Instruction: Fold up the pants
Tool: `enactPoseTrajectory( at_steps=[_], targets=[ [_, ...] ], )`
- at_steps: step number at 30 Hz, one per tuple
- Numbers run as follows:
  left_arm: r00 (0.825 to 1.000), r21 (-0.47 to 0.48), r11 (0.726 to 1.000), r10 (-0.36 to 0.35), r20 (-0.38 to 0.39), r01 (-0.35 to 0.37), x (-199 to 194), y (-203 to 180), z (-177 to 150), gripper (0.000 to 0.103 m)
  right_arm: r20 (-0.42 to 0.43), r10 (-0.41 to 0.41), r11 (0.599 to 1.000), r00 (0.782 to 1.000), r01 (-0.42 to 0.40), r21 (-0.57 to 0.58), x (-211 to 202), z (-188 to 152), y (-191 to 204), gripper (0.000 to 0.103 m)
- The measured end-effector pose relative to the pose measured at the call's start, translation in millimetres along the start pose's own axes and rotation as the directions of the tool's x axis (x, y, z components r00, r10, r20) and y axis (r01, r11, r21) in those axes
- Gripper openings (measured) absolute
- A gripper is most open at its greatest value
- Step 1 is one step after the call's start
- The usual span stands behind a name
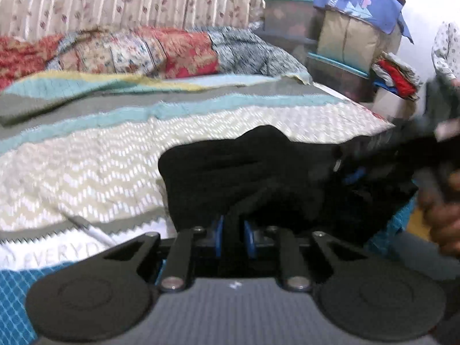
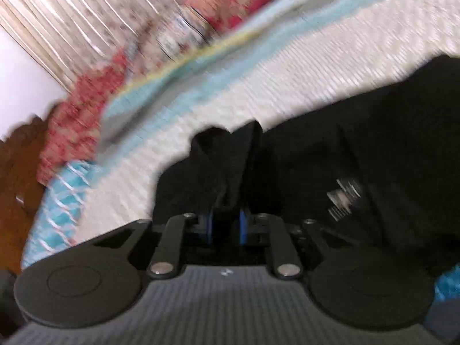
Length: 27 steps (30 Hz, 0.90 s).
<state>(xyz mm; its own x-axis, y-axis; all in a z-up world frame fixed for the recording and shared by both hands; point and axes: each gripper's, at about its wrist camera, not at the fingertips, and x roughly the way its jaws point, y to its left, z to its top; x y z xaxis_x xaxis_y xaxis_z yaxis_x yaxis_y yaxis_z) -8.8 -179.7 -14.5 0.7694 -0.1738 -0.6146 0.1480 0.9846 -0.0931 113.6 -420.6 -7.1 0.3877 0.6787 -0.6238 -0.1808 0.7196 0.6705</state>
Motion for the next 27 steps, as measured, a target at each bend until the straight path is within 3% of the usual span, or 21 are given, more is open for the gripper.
enactPoseTrajectory(
  at_steps=[1,5,7,9,12,15,20,21,23,27],
  targets=[
    [1.000,0.017,1.000,-0.009,-0.016,0.009,0,-3,-3,0.018,-0.028,-0.028,0.999,0.999,0.028,0.022,7,-6,-8,0.033],
    [1.000,0.050,0.999,-0.015,-0.010,0.015,-9,-15,-3,0.037,-0.040,-0.019,0.996,0.999,0.022,0.081,14,-6,-26,0.043],
    [0.997,-0.010,0.997,-0.074,0.036,0.074,-22,-12,2,0.044,-0.034,-0.033,0.998,0.999,0.035,0.054,9,-3,-22,0.051],
    [0.985,-0.100,0.984,-0.139,0.101,0.149,-32,-1,13,0.049,-0.006,-0.034,0.999,0.999,0.034,0.039,2,-2,-19,0.052],
    [0.968,-0.191,0.958,-0.179,0.177,0.212,-32,11,28,0.049,0.039,-0.036,0.999,0.999,0.036,0.013,-11,-4,-19,0.052],
    [0.969,-0.243,0.949,-0.159,0.189,0.203,-14,19,41,0.049,0.066,-0.048,0.998,0.997,0.051,-0.031,-16,-4,-14,0.053],
    [0.975,-0.329,0.922,-0.161,0.154,0.205,22,26,52,0.047,0.049,-0.033,0.999,0.998,0.035,-0.040,5,11,-10,0.076],
    [0.977,-0.329,0.923,-0.157,0.147,0.198,25,24,51,0.047,0.038,-0.041,0.998,0.998,0.043,-0.045,13,13,-11,0.075],
    [0.980,-0.329,0.925,-0.155,0.127,0.189,32,19,52,0.047,-0.013,-0.034,0.999,0.999,0.033,-0.036,28,13,-10,0.034],
    [0.971,-0.297,0.927,-0.194,0.143,0.229,39,10,61,0.047,0.018,-0.031,0.997,0.999,0.032,-0.074,9,5,0,0.018]
  ],
)
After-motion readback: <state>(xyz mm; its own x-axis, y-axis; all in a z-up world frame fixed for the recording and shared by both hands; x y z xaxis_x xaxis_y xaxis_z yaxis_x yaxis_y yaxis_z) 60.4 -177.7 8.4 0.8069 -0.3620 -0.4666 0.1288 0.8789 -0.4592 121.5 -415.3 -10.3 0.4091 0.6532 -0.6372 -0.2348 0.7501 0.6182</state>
